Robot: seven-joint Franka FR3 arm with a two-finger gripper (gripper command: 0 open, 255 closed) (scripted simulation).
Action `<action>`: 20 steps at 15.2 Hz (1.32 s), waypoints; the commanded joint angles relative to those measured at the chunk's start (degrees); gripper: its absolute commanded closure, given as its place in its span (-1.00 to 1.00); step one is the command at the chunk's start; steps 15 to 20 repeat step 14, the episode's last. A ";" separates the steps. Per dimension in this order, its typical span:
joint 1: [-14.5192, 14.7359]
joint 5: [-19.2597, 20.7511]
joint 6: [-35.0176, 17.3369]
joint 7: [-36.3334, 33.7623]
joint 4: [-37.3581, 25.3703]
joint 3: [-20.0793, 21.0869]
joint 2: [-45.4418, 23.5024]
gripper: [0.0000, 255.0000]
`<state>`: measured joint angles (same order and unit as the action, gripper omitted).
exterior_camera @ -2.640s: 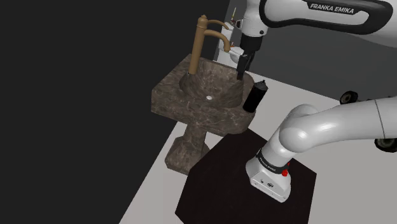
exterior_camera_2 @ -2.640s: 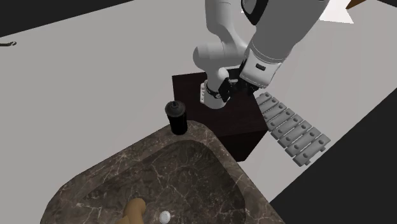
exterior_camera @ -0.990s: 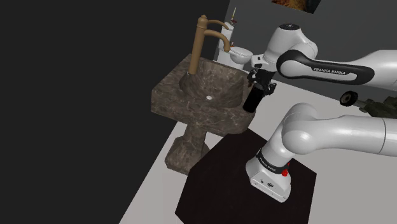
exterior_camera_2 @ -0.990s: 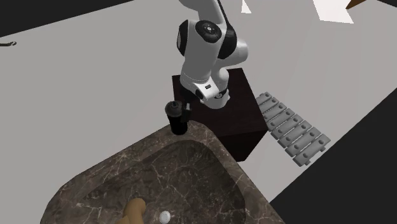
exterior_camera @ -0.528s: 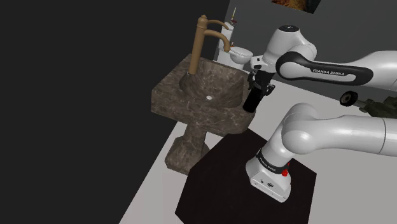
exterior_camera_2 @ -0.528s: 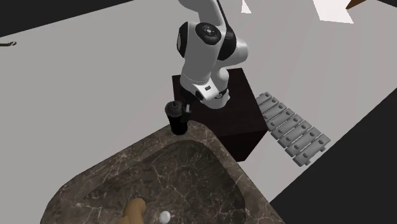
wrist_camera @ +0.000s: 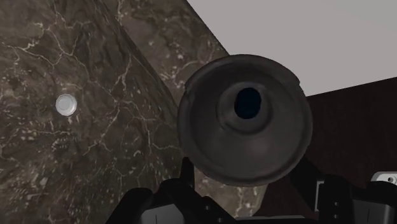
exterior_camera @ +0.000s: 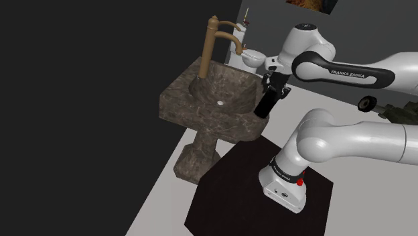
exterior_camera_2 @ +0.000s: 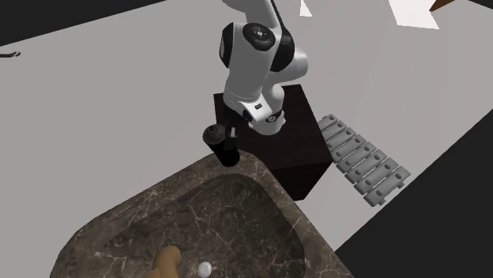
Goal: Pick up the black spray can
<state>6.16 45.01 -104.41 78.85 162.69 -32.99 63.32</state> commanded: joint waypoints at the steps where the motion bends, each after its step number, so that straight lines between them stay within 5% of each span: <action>1: 0.28 -0.94 1.34 0.43 -1.16 0.87 0.28 1.00; 12: 2.02 -5.72 8.55 2.56 -8.81 5.41 0.18 1.00; 20: 2.04 -5.78 8.64 2.59 -8.92 5.47 0.17 1.00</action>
